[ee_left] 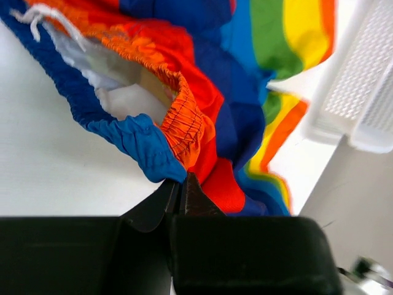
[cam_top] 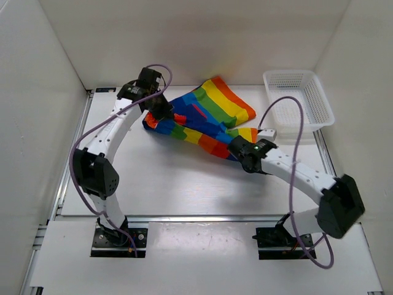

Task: Fold and stack the shorts
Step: Flatten the shorts out

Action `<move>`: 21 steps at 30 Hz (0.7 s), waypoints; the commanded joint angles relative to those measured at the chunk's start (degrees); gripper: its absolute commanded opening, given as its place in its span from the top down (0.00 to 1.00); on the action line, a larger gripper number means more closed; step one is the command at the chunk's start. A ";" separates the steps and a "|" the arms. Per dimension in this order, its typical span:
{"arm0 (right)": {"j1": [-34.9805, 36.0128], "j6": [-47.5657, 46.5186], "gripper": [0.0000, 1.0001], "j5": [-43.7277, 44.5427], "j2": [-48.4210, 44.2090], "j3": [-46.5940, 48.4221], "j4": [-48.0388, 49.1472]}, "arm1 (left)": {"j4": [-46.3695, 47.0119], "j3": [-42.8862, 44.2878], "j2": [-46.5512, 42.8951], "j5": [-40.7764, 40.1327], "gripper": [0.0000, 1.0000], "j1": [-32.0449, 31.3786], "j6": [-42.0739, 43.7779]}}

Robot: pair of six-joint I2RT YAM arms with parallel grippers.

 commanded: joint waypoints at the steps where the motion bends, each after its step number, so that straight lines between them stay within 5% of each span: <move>1: 0.08 0.47 0.43 -6.21 -9.17 -0.05 -2.05 | 1.22 -4.55 -6.20 -0.86 0.90 -1.31 0.63; 5: 0.08 -1.99 0.35 -20.79 -15.85 0.48 1.03 | 3.67 -13.77 -9.72 -1.39 0.90 -1.83 0.10; 8: 0.08 1.51 0.23 -31.78 -17.18 -0.05 1.03 | 3.68 -17.47 -12.00 -2.00 0.90 -1.83 -0.42; 12: 0.08 8.97 0.20 -42.16 -20.17 -4.08 4.88 | 5.52 -23.54 -14.46 -2.62 0.90 -1.83 -0.43; 21: -6.85 24.35 0.19 -58.79 -27.27 -22.62 25.19 | 5.53 -18.28 -11.58 -3.94 0.90 -1.83 1.33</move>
